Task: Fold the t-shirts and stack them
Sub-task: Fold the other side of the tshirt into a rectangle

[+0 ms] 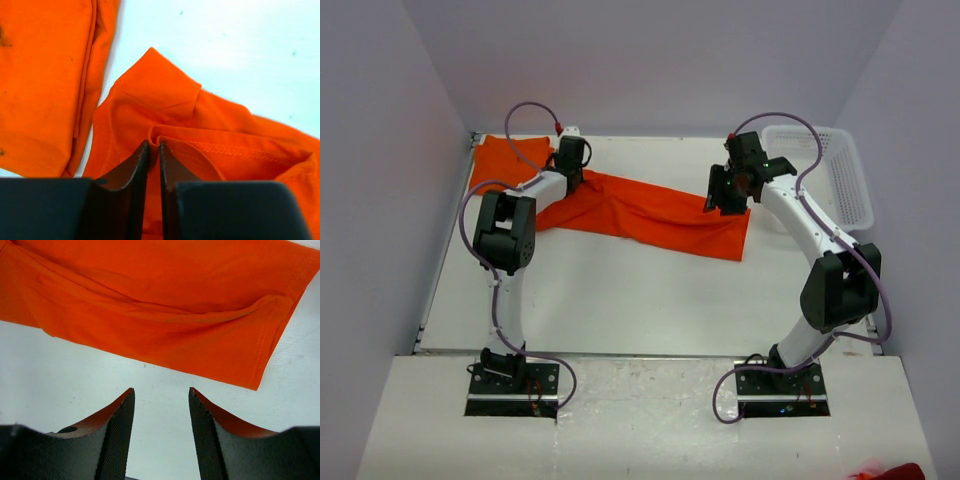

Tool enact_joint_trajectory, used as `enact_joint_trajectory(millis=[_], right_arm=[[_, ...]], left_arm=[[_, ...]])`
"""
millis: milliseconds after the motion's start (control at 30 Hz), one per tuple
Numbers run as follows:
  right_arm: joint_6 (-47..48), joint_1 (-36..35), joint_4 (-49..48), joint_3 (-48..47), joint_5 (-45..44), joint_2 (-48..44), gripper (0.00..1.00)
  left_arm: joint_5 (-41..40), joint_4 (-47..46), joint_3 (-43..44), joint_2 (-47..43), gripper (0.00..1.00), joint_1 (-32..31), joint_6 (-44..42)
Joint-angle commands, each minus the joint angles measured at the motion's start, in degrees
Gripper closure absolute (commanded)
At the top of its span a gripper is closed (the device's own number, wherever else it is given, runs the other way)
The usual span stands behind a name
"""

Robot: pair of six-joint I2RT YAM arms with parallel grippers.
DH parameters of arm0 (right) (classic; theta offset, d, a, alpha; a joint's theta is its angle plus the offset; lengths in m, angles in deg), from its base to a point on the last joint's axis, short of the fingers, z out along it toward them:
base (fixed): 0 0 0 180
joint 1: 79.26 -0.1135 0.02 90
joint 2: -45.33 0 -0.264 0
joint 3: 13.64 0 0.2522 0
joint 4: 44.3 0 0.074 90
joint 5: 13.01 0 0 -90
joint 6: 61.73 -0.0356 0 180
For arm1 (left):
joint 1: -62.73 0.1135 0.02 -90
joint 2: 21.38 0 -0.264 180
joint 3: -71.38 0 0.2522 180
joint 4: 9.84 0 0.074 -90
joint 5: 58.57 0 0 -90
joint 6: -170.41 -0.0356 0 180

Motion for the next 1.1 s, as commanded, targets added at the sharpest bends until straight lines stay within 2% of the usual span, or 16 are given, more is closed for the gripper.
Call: enact_joint_trajectory(millis=[0,67,700,1000,1067], right_arm=[[0.4,-0.1,-1.6,0.2,-0.3,-2.0,0.51],[0.4,-0.1,-1.7,0.3,0.8,-1.6,0.51],[-0.3,-1.1,-2.0,1.1,1.1,-0.9,0.51],[0.1,-1.2,-1.6,1.4,0.1,-1.2,0.51],[0.3,-1.2,-1.7,2.0,-0.8,-1.3,0.51]], left_arm=[[0.8,-0.7,1.6,-0.7,0.90,0.4,0.2],[1.0,-1.2,0.8,-1.5,1.00,0.4,0.3],[3.4,-6.9,-4.4,-11.3,1.00,-1.6,-0.7],[3.3,-7.2,3.5,-5.1,1.00,-1.3,-2.6],[2.9,-5.5,8.7,-1.8,1.00,-1.1,-2.7]])
